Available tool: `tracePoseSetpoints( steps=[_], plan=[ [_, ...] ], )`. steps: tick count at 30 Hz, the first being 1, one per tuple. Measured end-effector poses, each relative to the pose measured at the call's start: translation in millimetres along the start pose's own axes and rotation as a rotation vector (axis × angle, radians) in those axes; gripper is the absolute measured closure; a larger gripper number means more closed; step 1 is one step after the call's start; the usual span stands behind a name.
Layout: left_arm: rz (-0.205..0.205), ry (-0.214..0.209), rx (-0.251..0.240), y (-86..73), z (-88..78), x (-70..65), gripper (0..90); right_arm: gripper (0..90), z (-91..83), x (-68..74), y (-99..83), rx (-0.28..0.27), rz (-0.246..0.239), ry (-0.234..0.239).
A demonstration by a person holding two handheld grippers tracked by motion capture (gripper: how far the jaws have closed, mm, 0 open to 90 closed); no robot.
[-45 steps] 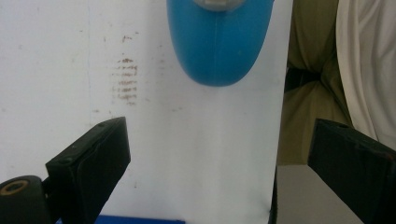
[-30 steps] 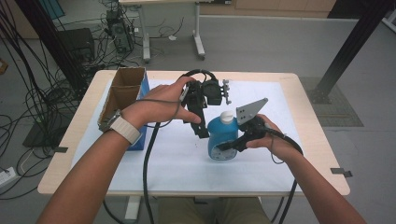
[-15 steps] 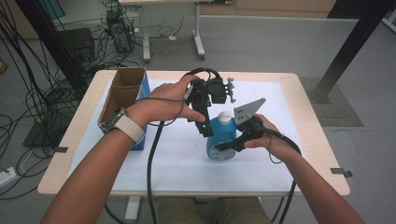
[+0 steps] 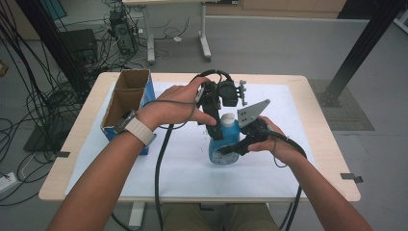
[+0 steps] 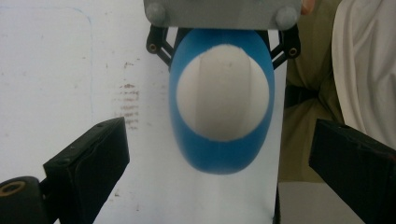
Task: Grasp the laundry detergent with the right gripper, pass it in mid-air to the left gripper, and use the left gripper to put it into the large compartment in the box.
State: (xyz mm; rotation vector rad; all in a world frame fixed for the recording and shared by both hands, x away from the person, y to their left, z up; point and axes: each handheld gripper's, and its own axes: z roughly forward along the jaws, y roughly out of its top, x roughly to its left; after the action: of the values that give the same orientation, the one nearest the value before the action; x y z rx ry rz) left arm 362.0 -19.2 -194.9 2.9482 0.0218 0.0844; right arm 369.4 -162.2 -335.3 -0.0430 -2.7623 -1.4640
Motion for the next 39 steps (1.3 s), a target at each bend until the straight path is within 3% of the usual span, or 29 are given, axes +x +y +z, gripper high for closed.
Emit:
tracePoseSetpoints(
  steps=[39],
  plan=[
    [0.005, -0.002, 0.011, 3.3, 1.5, -1.9, 6.2, 44.0, 1.8, 0.0, 3.1, 0.001, 0.005, 0.015]
  ],
)
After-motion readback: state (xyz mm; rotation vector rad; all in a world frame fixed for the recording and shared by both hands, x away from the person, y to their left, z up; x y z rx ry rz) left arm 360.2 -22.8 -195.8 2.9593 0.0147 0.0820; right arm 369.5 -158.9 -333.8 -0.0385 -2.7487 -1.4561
